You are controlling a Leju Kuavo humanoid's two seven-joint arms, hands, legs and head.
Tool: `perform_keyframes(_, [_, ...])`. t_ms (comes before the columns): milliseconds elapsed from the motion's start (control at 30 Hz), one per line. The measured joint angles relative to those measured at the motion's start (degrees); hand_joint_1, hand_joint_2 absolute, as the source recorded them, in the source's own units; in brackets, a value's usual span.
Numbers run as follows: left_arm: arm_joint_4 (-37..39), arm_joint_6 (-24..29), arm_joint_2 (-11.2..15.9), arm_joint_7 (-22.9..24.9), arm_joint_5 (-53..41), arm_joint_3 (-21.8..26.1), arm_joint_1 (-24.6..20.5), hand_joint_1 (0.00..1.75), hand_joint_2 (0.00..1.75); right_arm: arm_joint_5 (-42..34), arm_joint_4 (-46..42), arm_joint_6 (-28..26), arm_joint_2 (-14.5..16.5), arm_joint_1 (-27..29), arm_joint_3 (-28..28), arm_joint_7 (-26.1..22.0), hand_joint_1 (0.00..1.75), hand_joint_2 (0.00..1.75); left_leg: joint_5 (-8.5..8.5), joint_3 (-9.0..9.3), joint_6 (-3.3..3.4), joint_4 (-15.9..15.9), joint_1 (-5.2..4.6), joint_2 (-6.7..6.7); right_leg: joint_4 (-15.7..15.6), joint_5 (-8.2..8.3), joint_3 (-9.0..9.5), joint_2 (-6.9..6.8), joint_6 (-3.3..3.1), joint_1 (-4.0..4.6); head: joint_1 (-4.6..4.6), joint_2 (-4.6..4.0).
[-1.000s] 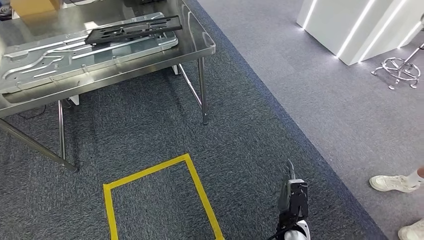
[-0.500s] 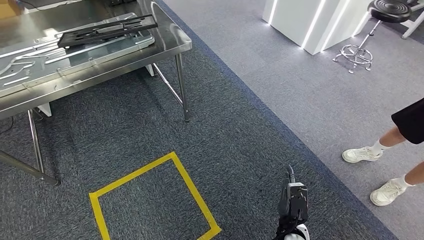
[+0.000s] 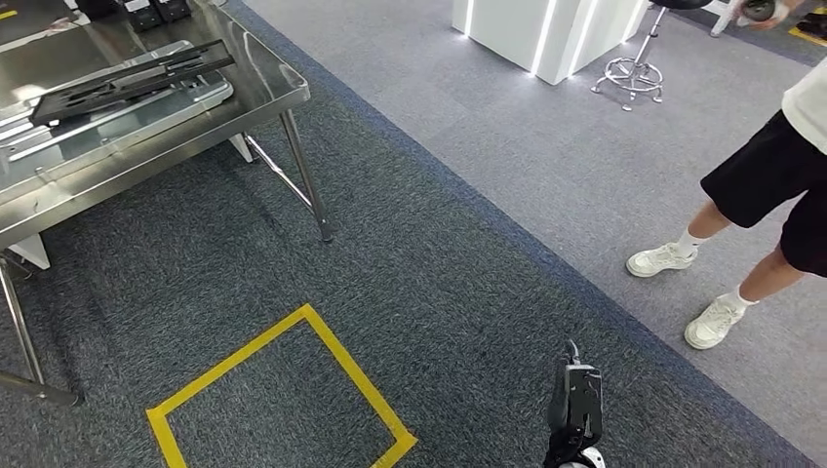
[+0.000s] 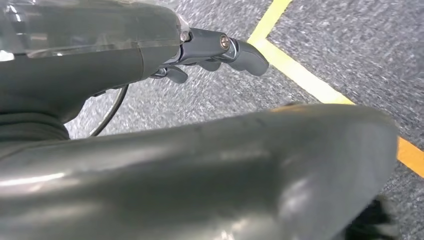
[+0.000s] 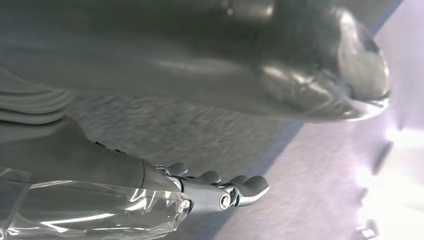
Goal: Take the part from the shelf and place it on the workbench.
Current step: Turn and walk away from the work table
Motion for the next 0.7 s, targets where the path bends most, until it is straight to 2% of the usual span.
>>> perform_keyframes(67, [0.00,0.00,0.01,0.15,-0.05,-0.07,-0.04,0.00,0.00,-0.44,5.00,0.19,-0.39,-1.95,-1.06,-0.81,0.00,0.00,2.78,3.43,0.33,-7.23,0.19,-2.56,0.24,0.27,-0.32,1.25,0.48,0.01,0.03,0.00])
perform_keyframes(133, [0.00,0.00,0.02,0.20,-0.07,-0.11,-0.06,0.00,0.00,-0.57,9.76,0.12,-0.89,-3.66,-2.10,-1.21,0.00,0.00,3.16,4.32,0.65,-9.74,0.13,-4.16,0.34,0.70,-0.89,2.23,1.20,-0.07,0.06,0.00])
perform_keyframes(200, [0.00,0.00,0.02,0.19,-0.07,-0.14,-0.07,0.00,0.00,-0.59,12.17,0.02,-1.20,-4.37,-2.64,-1.23,0.00,0.00,3.28,4.17,0.79,-9.76,-0.02,-3.84,0.31,0.96,-1.19,2.69,1.61,-0.21,0.05,0.00])
perform_keyframes(300, [0.00,0.00,0.02,0.18,-0.06,-0.15,-0.06,0.00,0.00,-0.59,13.01,0.05,-1.35,-4.48,-2.83,-1.17,0.00,0.00,3.32,4.14,0.87,-9.72,-0.09,-3.69,0.26,1.05,-1.20,2.89,1.75,-0.24,0.04,0.00])
perform_keyframes(367, [0.00,0.00,0.02,0.11,-0.01,-0.15,-0.03,0.00,0.00,-0.69,14.92,0.21,-1.69,-4.63,-3.30,-0.97,0.00,0.00,3.56,4.22,1.19,-9.87,-0.09,-3.31,0.11,1.28,-1.24,3.26,2.12,-0.27,0.05,0.00])
perform_keyframes(400, [0.00,-0.09,0.01,-0.17,0.15,-0.14,0.06,0.00,0.00,-0.77,18.09,0.35,-2.19,-4.88,-4.06,-0.14,0.00,0.00,3.95,4.17,1.67,-10.20,-0.06,-2.45,2.56,-0.32,-2.42,2.12,2.40,-0.25,0.16,0.00])
perform_keyframes(500, [0.00,-0.90,-0.02,-1.02,0.74,-0.07,0.69,0.00,0.00,-0.91,28.47,0.80,-3.64,-5.33,-6.58,4.68,0.00,0.00,4.87,3.72,2.77,-10.90,-0.12,1.01,15.04,-6.99,-7.93,-2.07,3.19,-0.26,0.48,0.00])
perform_keyframes(533, [0.00,-1.28,-0.02,-1.03,0.78,-0.05,0.84,0.00,0.00,-0.90,30.25,0.97,-3.88,-5.15,-7.02,6.51,0.00,0.00,4.85,3.58,2.75,-10.80,-0.17,1.75,16.12,-7.03,-8.17,-2.29,3.33,-0.35,0.48,0.00])
perform_keyframes(567, [0.00,-1.68,-0.02,-1.02,0.74,-0.04,0.89,0.00,0.00,-0.92,31.74,1.24,-4.13,-4.89,-7.40,8.37,0.00,0.00,4.79,3.49,2.69,-10.68,-0.18,2.38,14.68,-5.96,-7.11,-2.54,3.41,-0.44,0.48,0.00])
perform_keyframes(600, [0.00,-2.09,-0.02,-0.97,0.66,-0.04,0.88,0.00,0.00,-1.00,33.09,1.60,-4.35,-4.63,-7.75,10.11,0.00,0.00,4.69,3.46,2.56,-10.54,-0.18,2.98,11.31,-4.29,-5.04,-3.07,3.43,-0.52,0.48,0.00])
perform_keyframes(633, [0.00,-2.50,-0.01,-0.92,0.50,-0.04,0.86,0.00,0.00,-1.09,34.24,1.97,-4.53,-4.42,-8.09,11.76,0.00,0.00,4.53,3.46,2.35,-10.38,-0.24,3.50,7.11,-2.94,-2.65,-4.21,3.34,-0.53,0.49,0.00])
perform_keyframes(667, [0.00,-2.93,0.02,-0.87,0.30,-0.05,0.83,0.00,0.00,-1.18,35.24,2.36,-4.65,-4.24,-8.40,13.38,0.00,0.00,4.32,3.49,2.03,-10.20,-0.38,3.99,3.60,-1.86,-0.68,-5.12,3.06,-0.42,0.45,0.00])
perform_keyframes(700, [0.00,-3.35,0.05,-0.80,0.05,-0.09,0.79,0.00,0.00,-1.24,36.16,2.71,-4.69,-4.00,-8.68,14.97,0.00,0.00,4.14,3.56,1.71,-10.08,-0.53,4.42,1.35,-1.37,0.50,-5.73,2.72,-0.27,0.42,0.00])
